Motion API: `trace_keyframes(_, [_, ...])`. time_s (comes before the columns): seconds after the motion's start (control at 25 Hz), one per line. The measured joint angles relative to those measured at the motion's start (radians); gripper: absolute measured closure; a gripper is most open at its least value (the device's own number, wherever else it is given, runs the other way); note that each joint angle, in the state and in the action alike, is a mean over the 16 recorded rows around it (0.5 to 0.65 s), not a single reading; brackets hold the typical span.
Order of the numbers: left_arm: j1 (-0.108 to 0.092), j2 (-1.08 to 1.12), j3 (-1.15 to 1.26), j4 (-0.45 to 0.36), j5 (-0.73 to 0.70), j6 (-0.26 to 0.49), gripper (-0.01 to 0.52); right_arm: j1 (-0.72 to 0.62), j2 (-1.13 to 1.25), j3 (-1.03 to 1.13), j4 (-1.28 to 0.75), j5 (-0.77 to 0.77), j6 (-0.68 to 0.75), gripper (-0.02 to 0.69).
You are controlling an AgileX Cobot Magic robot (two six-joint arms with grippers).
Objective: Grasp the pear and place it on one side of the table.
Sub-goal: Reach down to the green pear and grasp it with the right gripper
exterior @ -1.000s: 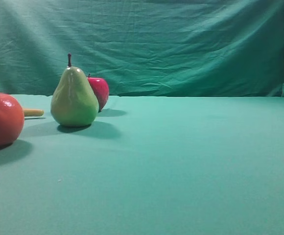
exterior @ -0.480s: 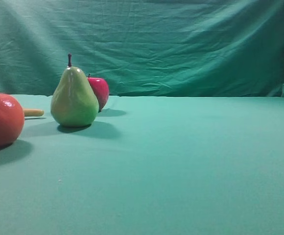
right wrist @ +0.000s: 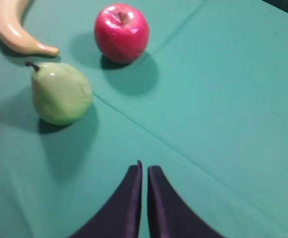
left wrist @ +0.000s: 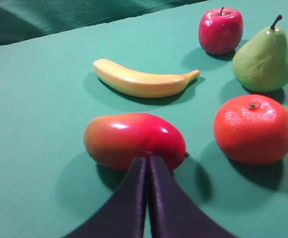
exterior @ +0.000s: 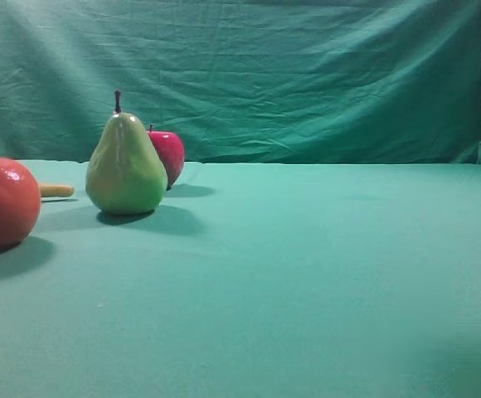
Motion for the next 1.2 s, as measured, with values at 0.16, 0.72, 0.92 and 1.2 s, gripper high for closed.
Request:
trace_keyframes(0.16, [0.0, 0.0, 0.0, 0.0, 0.0, 0.0, 0.514, 0.075, 0.142, -0.121, 0.0, -0.002, -0.023, 0.327])
trace_keyframes(0.72, [0.0, 0.0, 0.0, 0.0, 0.0, 0.0, 0.514, 0.157, 0.527, -0.432, 0.0, 0.002, -0.069, 0.014])
trace_keyframes(0.92, [0.0, 0.0, 0.0, 0.0, 0.0, 0.0, 0.514, 0.157, 0.614, -0.491, 0.0, -0.005, -0.069, 0.083])
trace_keyframes(1.2, [0.0, 0.0, 0.0, 0.0, 0.0, 0.0, 0.514, 0.129, 0.619, -0.522, 0.0, 0.053, -0.063, 0.187])
